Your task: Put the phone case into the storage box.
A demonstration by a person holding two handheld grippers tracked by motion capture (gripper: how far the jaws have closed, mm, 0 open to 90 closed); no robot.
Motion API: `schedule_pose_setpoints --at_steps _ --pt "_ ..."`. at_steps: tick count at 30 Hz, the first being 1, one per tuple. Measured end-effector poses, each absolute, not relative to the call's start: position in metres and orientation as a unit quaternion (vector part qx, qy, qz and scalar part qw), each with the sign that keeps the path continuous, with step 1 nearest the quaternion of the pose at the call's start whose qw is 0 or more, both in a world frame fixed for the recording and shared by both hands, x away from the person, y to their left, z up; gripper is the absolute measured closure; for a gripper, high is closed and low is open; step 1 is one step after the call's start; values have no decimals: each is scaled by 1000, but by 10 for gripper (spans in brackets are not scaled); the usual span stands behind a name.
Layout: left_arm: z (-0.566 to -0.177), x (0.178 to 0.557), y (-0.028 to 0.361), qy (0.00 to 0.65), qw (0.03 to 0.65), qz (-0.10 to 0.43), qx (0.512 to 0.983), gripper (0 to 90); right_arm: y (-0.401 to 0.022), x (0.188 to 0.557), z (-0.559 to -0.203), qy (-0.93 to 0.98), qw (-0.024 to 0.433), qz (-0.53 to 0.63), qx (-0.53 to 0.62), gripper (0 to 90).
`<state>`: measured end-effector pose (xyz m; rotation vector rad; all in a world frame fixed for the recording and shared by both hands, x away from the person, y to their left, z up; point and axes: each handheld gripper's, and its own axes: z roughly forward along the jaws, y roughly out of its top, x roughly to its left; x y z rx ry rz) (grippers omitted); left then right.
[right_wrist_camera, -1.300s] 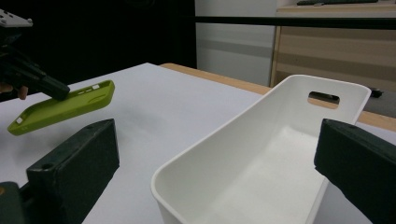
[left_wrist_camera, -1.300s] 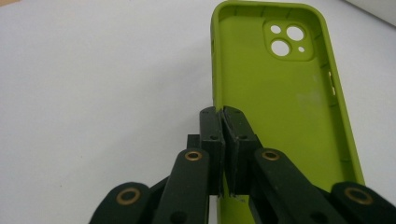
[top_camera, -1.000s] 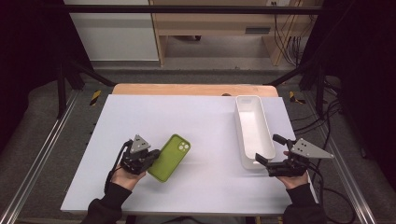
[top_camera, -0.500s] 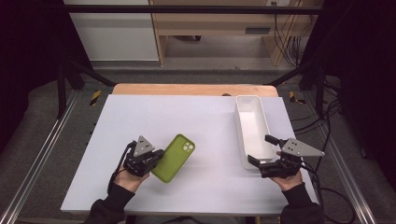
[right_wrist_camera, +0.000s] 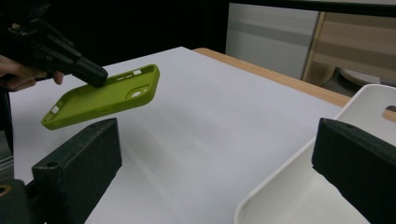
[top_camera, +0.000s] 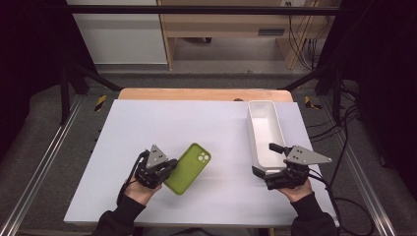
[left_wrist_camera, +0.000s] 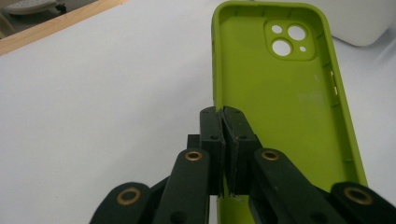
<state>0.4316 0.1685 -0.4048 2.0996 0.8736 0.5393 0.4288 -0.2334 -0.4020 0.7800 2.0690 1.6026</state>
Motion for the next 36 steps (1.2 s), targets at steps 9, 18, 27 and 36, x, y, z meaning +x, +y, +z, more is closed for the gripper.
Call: schedule_pose_setpoints --at_steps 9,18,27,36 --pt "-402 426 160 330 393 220 830 873 -221 429 -400 750 193 567 280 18" --pt "-399 422 152 315 394 224 834 873 -209 431 -400 761 181 554 285 18" --pt "-398 417 144 296 387 233 842 873 -198 431 -399 773 176 538 287 18" --pt "-398 413 135 276 380 246 848 873 -185 430 -394 792 167 518 275 24"
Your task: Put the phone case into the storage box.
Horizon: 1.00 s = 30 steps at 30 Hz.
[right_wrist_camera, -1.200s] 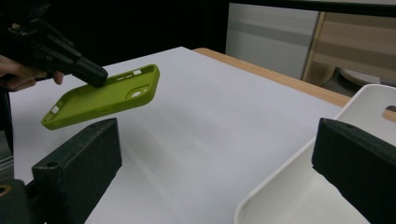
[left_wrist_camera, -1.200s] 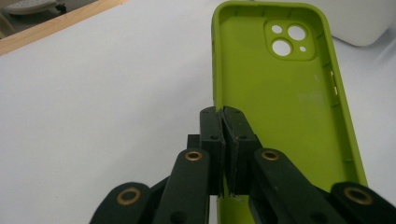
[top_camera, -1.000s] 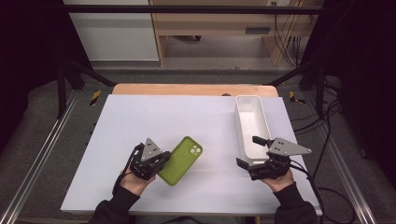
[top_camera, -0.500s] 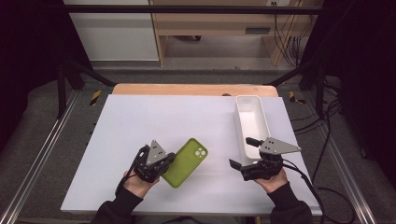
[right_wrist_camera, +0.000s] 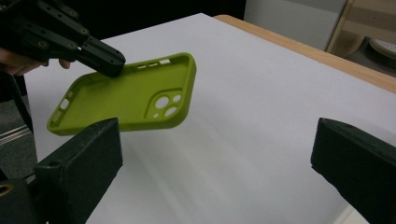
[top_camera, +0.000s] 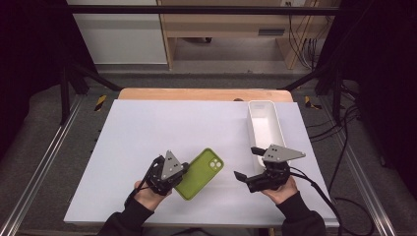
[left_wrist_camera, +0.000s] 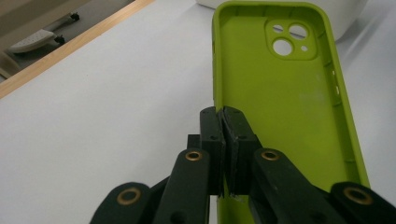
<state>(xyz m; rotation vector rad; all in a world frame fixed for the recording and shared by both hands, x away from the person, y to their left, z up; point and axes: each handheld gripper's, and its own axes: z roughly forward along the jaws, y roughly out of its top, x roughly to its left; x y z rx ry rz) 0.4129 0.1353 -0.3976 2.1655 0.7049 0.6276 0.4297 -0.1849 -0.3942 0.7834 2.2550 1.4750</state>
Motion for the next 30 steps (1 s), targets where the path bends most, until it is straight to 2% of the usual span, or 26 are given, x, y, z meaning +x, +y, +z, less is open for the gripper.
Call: schedule_pose_setpoints --at_steps 13,30 --pt "-402 411 123 255 367 249 859 873 -170 434 -389 804 164 505 267 36" --pt "-397 405 106 224 356 285 861 873 -152 448 -381 828 155 463 274 53"
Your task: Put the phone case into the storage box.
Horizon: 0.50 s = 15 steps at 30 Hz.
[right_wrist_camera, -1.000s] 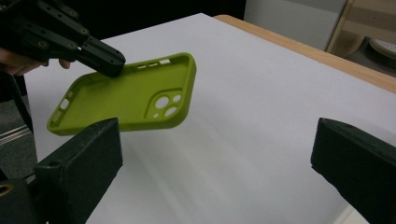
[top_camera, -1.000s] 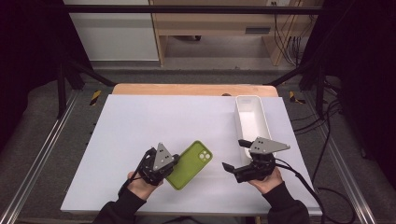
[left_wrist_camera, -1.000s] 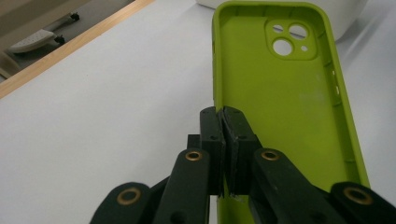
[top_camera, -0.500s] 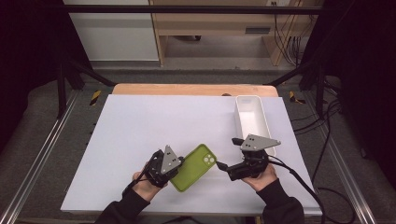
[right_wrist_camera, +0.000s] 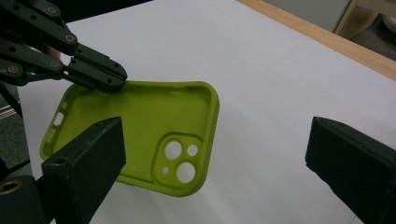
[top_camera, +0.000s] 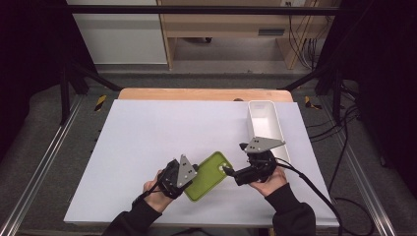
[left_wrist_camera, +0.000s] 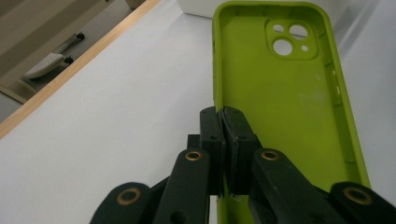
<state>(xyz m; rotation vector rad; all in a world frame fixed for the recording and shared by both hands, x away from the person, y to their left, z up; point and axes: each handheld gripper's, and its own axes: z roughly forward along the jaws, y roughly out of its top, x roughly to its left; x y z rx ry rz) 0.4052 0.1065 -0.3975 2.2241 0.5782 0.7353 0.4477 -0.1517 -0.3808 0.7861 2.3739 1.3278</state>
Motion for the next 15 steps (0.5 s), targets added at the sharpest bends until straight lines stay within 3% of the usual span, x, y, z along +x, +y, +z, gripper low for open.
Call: schedule_pose_setpoints --at_steps 15 --pt "-394 400 97 205 357 298 861 873 -150 460 -381 840 116 449 282 119"
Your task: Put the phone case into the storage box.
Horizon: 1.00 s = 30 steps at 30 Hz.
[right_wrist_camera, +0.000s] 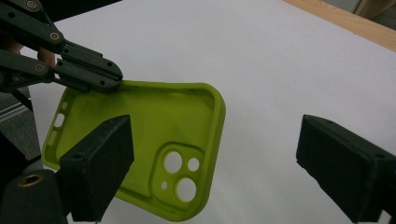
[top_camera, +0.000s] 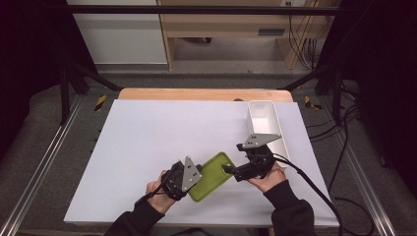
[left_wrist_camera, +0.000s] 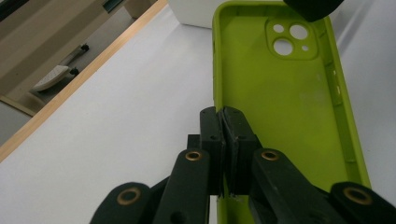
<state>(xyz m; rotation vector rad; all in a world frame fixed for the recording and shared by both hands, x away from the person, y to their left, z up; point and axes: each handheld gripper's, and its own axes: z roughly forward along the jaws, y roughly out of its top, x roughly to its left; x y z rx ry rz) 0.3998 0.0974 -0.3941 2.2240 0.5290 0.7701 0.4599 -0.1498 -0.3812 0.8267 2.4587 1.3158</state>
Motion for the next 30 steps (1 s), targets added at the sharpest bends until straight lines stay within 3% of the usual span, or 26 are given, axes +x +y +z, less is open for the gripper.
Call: schedule_pose_setpoints --at_steps 15,30 --pt "-393 397 93 190 362 307 859 873 -149 474 -380 844 71 440 298 251" --pt "-391 393 91 179 364 314 858 874 -152 483 -380 849 10 431 306 449"
